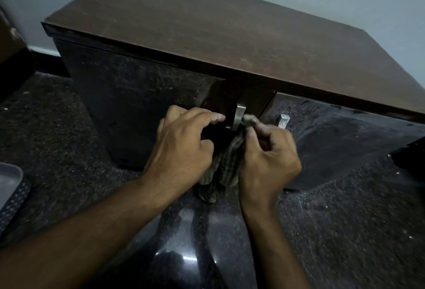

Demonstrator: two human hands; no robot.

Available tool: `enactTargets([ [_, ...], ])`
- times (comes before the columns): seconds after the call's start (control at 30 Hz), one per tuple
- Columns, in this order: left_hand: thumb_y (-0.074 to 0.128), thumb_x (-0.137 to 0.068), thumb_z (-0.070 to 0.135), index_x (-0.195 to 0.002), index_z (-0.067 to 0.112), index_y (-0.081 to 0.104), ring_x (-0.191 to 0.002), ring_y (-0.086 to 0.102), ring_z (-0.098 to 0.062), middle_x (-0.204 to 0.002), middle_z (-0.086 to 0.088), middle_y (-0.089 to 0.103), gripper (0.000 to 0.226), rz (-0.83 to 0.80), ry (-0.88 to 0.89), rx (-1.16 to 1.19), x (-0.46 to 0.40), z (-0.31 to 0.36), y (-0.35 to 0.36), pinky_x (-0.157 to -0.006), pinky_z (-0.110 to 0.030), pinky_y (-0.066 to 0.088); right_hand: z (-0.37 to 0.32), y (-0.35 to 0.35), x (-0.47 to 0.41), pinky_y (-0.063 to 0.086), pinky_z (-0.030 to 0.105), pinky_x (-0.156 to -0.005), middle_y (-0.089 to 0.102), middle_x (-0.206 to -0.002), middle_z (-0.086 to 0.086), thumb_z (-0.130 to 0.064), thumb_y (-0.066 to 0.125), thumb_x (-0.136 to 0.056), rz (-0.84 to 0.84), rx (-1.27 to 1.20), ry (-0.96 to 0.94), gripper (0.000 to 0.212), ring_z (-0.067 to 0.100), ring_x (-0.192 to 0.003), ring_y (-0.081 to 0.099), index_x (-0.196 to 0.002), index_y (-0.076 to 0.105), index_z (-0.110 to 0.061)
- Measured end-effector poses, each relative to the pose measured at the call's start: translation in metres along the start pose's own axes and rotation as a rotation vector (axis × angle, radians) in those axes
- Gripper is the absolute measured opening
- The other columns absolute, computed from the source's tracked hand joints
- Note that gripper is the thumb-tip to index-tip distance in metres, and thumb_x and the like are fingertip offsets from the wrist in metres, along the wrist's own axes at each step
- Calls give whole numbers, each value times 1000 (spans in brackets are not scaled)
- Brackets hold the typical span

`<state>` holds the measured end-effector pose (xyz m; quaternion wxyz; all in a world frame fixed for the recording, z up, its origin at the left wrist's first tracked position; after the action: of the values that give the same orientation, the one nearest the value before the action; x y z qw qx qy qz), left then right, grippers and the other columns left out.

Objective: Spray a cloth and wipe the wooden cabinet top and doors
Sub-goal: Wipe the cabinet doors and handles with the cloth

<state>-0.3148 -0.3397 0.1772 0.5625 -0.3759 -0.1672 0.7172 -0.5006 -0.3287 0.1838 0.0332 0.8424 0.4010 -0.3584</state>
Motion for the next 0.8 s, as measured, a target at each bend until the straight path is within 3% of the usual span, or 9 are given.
enactTargets([
  [0.13,55,-75,4,-123,31,63,-104,37,-3,-116,28,53,55,5,-8,25,0,-3,3,-97,-43,44,-30,3,-3,47,7,-85,71,-89,12,6,75,-85,37,37,-248,4,3,-87,60,-89,74,5],
  [0.3,54,-75,4,-122,33,62,-104,37,-2,-117,29,53,56,10,6,25,1,0,4,-98,-42,44,9,21,18,39,-1,-82,66,-87,11,7,74,-85,-100,115,-103,5,6,-82,57,-84,71,3],
  [0.43,56,-76,3,-123,32,62,-105,36,-2,-115,30,51,55,15,5,12,0,0,3,-98,-42,44,-6,17,8,37,-2,-81,66,-85,9,4,74,-85,-59,99,-146,3,0,-81,54,-85,72,2],
  [0.57,54,-76,7,-125,32,62,-106,38,-3,-119,26,55,55,1,6,14,2,-1,6,-98,-42,44,-17,7,-4,47,8,-81,67,-88,9,4,74,-87,19,61,-187,2,5,-84,58,-87,72,3],
  [0.7,47,-73,13,-127,30,60,-106,40,-5,-124,21,58,59,-20,35,35,4,-1,11,-96,-42,45,1,17,10,40,0,-81,66,-87,10,7,75,-84,-65,99,-114,8,-2,-83,52,-83,69,2],
  [0.8,47,-74,12,-130,30,59,-106,41,-5,-125,22,56,59,-16,59,59,4,4,11,-96,-40,46,-7,11,3,41,1,-79,66,-86,8,6,75,-84,-18,69,-123,7,-3,-83,51,-82,70,2],
])
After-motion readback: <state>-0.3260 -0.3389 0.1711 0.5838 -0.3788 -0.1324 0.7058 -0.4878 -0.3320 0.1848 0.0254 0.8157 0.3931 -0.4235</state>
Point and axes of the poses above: each hand's wrist, its own x-axis away from the middle knuckle, its own y-axis out of the palm, z = x × y, the point moved 10 cm from there along -x, towards the middle knuckle
